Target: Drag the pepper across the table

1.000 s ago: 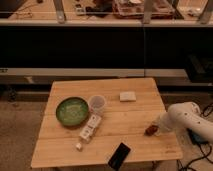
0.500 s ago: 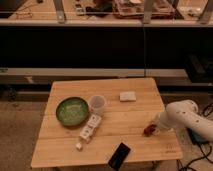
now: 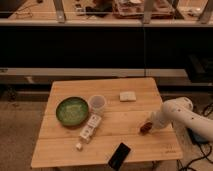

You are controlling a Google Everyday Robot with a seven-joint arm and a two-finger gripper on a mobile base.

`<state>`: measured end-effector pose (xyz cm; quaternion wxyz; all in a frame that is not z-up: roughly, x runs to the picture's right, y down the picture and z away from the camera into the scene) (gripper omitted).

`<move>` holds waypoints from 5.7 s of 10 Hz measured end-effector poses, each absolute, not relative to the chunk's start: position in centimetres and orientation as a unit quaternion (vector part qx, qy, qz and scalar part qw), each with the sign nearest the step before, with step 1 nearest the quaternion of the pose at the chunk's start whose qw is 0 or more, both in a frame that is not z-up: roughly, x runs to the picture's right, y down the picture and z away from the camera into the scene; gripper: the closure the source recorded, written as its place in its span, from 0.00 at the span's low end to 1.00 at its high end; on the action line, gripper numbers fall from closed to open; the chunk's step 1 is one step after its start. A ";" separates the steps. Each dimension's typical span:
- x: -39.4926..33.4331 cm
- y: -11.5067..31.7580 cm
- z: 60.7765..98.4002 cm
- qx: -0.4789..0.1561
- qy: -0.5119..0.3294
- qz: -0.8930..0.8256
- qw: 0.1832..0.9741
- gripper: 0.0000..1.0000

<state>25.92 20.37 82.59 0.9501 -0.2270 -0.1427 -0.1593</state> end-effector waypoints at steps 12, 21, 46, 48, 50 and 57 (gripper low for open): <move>20.5 17.9 84.5 -0.219 -0.170 -0.201 0.939 0.78; 18.4 16.4 86.6 -0.219 -0.179 -0.216 0.935 0.78; 11.8 12.4 89.5 -0.213 -0.209 -0.259 0.919 0.78; 11.6 12.3 90.0 -0.216 -0.210 -0.258 0.918 0.78; 11.3 11.9 90.4 -0.216 -0.211 -0.258 0.918 0.78; 9.6 10.8 91.1 -0.217 -0.213 -0.268 0.914 0.78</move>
